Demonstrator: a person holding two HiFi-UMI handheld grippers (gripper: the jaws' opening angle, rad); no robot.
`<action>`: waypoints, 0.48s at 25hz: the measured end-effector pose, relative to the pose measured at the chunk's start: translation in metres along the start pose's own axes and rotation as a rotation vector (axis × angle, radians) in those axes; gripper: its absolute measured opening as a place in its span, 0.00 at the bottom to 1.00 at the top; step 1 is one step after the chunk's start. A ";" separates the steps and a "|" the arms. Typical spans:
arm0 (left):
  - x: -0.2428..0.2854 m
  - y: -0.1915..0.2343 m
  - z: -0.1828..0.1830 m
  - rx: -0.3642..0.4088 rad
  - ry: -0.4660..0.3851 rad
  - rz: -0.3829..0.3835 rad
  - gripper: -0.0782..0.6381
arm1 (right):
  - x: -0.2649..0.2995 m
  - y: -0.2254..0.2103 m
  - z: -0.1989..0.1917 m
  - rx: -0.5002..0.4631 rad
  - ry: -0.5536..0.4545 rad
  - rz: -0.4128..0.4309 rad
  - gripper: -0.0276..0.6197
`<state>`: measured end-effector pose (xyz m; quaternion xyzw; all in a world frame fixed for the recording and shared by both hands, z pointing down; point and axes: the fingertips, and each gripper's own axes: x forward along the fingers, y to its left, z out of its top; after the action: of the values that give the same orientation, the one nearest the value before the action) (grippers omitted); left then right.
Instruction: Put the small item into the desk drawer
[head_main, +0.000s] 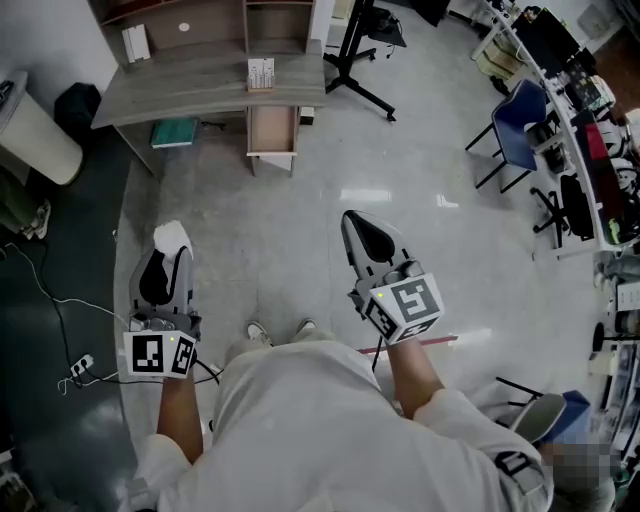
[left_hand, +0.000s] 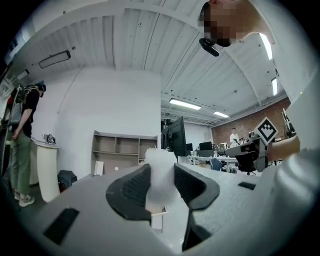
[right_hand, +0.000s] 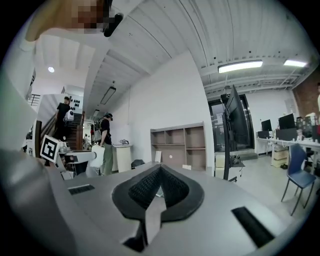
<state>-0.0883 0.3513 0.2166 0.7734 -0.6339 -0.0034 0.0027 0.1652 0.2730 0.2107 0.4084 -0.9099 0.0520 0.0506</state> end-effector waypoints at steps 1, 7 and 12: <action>0.002 -0.004 -0.001 0.004 0.002 0.001 0.33 | -0.001 -0.003 -0.002 0.001 -0.001 0.003 0.04; 0.028 -0.015 -0.010 0.012 0.019 0.008 0.33 | 0.002 -0.020 -0.014 0.004 0.000 0.021 0.04; 0.073 -0.017 -0.022 0.004 0.030 -0.038 0.33 | 0.018 -0.044 -0.032 0.031 0.046 -0.005 0.04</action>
<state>-0.0571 0.2832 0.2382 0.7853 -0.6190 0.0095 0.0105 0.1879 0.2355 0.2470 0.4101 -0.9066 0.0754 0.0652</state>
